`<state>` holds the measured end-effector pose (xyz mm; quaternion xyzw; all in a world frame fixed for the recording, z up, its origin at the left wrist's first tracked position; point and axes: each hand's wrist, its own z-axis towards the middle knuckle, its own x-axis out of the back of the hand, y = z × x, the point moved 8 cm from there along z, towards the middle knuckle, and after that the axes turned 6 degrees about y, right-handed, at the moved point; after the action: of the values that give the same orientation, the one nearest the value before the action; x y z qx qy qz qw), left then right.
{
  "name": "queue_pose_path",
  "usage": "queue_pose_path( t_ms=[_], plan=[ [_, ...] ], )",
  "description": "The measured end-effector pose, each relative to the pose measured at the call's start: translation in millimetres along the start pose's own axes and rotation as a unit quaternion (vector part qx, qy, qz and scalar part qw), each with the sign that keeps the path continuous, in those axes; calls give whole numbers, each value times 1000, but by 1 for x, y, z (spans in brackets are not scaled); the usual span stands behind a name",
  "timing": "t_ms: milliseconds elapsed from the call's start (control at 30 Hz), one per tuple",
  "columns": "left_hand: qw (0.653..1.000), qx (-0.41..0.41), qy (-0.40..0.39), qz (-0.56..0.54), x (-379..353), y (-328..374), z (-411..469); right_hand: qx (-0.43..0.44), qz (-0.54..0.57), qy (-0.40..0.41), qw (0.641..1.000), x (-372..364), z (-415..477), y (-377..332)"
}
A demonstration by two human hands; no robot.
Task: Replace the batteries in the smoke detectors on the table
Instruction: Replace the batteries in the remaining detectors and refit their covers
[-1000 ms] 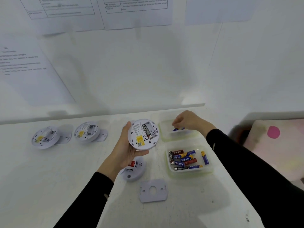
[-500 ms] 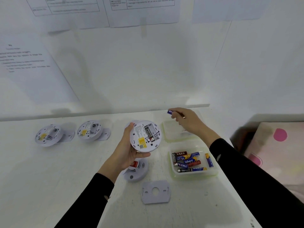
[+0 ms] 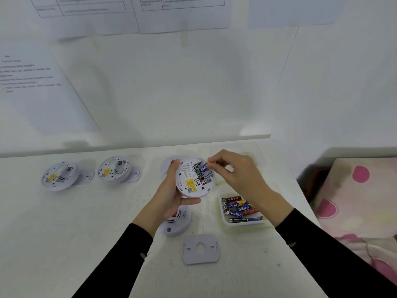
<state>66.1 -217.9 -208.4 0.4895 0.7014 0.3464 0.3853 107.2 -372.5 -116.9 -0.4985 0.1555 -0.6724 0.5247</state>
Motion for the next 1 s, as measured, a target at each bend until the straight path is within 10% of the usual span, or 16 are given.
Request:
queue_pose_path(
  t_ms=[533,800,1000],
  plan=[
    [1000,-26,3,1,-3,6,-9,158,-212,-24,964,-16,-10,-6],
    [997,-59,7,39,-12,11,-11,-200,152,-65,966,-21,-12,16],
    [990,-122,40,52,-12,20,-15,-389,399,-51,829,-39,-20,28]
  ],
)
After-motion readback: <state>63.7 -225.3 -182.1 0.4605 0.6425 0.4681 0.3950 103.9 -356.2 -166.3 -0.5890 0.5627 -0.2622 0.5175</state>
